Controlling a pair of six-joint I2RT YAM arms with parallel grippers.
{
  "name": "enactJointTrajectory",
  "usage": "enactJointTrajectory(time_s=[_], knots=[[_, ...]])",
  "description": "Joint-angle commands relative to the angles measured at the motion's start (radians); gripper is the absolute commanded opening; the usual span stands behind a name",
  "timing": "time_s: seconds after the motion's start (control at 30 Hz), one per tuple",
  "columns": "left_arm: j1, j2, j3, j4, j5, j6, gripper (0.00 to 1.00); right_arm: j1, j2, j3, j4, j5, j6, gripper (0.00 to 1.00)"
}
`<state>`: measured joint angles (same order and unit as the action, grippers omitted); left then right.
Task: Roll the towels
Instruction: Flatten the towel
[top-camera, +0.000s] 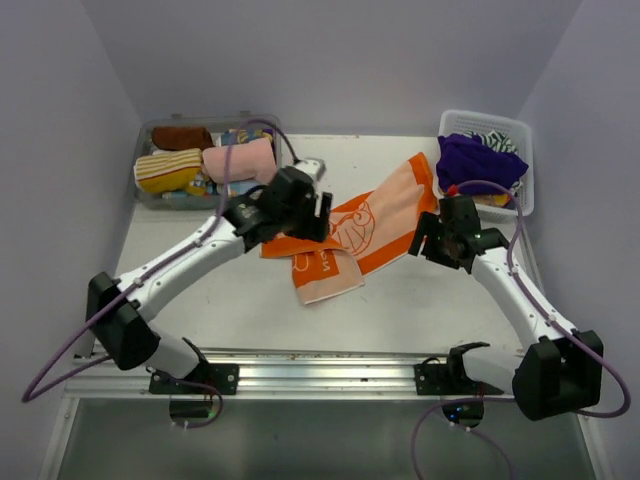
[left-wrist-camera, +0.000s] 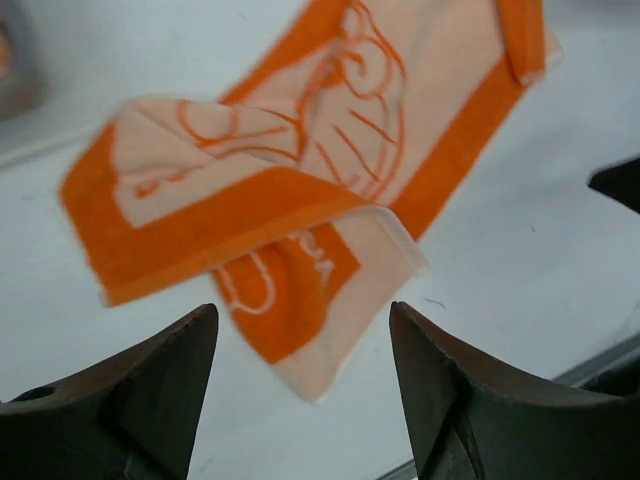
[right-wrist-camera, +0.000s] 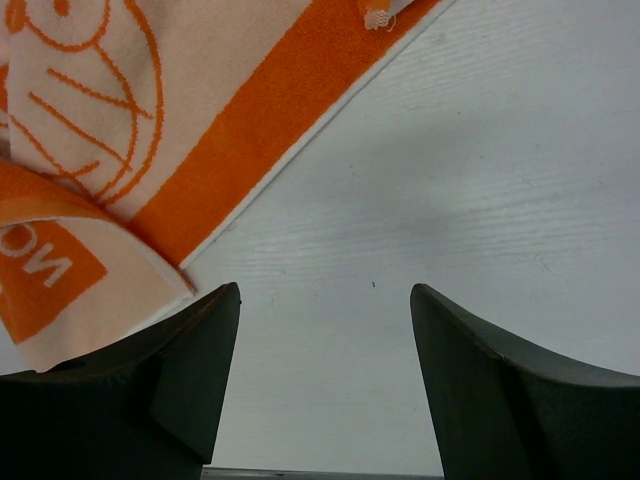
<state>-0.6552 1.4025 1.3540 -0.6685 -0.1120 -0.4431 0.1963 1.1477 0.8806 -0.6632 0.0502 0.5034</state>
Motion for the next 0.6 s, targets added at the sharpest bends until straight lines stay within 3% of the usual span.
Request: enactJointTrajectory(time_s=[0.0,0.1,0.23,0.33,0.57], knots=[[-0.179,0.176,0.034,-0.029,-0.060,-0.117,0.73,0.009,0.026,0.032,0.048,0.079,0.010,0.73],[-0.290,0.312,0.088,-0.045,-0.115,-0.155,0.73,-0.014,0.017,0.001,0.050,0.105,0.007,0.74],[-0.385,0.453,0.169,-0.075,-0.203,-0.255,0.75,-0.191,-0.015,-0.087,0.066,-0.004,-0.011,0.75],[-0.420,0.521,0.201,-0.074,-0.274,-0.308,0.75,-0.282,-0.045,-0.115,0.059,-0.039,-0.039,0.75],[-0.423,0.676,0.306,-0.062,-0.357,-0.355,0.74,-0.291,-0.063,-0.132,0.047,-0.047,-0.043,0.75]])
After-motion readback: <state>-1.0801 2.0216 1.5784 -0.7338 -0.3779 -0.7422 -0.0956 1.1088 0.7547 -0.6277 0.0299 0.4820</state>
